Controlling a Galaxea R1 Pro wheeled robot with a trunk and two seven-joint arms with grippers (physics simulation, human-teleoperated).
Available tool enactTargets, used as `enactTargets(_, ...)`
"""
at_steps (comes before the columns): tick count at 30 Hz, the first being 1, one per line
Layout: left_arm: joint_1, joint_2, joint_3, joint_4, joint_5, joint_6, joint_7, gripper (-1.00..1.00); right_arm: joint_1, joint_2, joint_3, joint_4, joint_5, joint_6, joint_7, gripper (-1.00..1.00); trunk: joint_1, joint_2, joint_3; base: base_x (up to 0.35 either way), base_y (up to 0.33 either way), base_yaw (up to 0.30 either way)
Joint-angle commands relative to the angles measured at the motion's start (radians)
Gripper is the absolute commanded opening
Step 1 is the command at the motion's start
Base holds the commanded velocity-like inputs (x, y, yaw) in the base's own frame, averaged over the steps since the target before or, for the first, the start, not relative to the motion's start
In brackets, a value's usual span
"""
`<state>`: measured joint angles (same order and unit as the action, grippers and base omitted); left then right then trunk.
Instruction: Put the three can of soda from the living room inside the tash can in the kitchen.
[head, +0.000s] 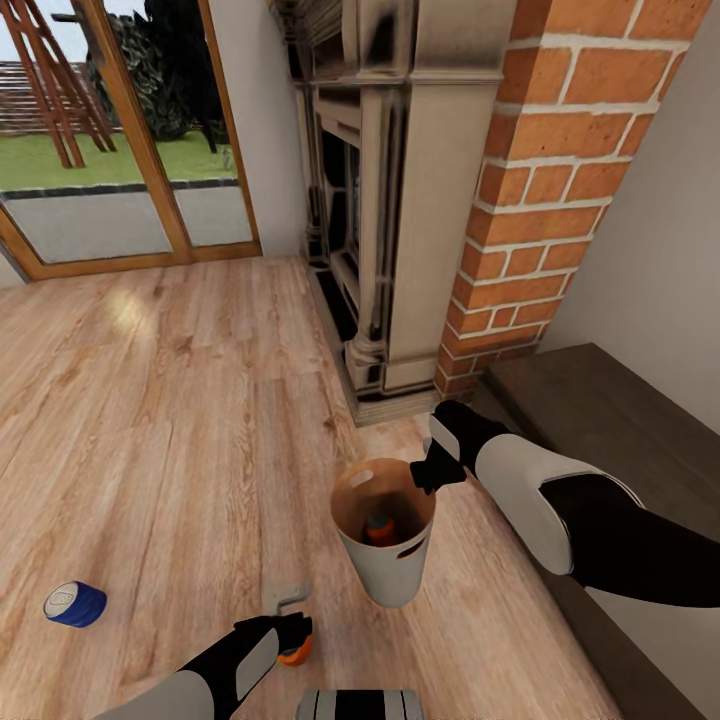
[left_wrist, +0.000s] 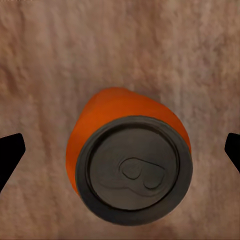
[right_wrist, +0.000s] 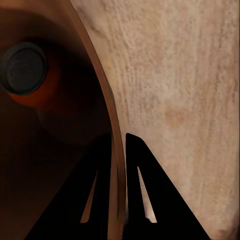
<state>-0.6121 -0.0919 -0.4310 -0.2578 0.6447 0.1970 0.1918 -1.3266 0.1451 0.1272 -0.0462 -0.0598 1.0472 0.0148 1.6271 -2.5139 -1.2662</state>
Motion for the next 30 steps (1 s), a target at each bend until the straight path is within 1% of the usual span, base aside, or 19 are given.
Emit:
enactTargets(1, 0.000, 0.000, 0.000, 0.000, 0.000, -0.002, 0.000, 1.00, 0.000, 0.000, -0.018, 0.000, -0.023, 0.000, 0.005, -1.00, 0.000, 0.000, 0.000, 0.000, 0.000, 0.000)
enactTargets(8, 0.000, 0.000, 0.000, 0.000, -0.001, -0.027, 0.000, 1.00, 0.000, 0.001, -0.018, 0.000, -0.023, 0.000, 0.005, -1.00, 0.000, 0.000, 0.000, 0.000, 0.000, 0.000)
enactTargets(13, 0.000, 0.000, 0.000, 0.000, -0.001, -0.032, 0.000, 1.00, 0.000, 0.001, -0.018, 0.000, -0.023, 0.000, 0.005, -1.00, 0.002, -0.001, -0.019, 0.000, 0.000, 0.000)
enactTargets(30, 0.000, -0.002, 0.000, 0.000, -0.002, -0.034, 0.000, 1.00, 0.000, -0.001, -0.018, 0.000, -0.023, 0.000, 0.005, -1.00, 0.002, -0.001, -0.019, 0.000, 0.000, 0.000)
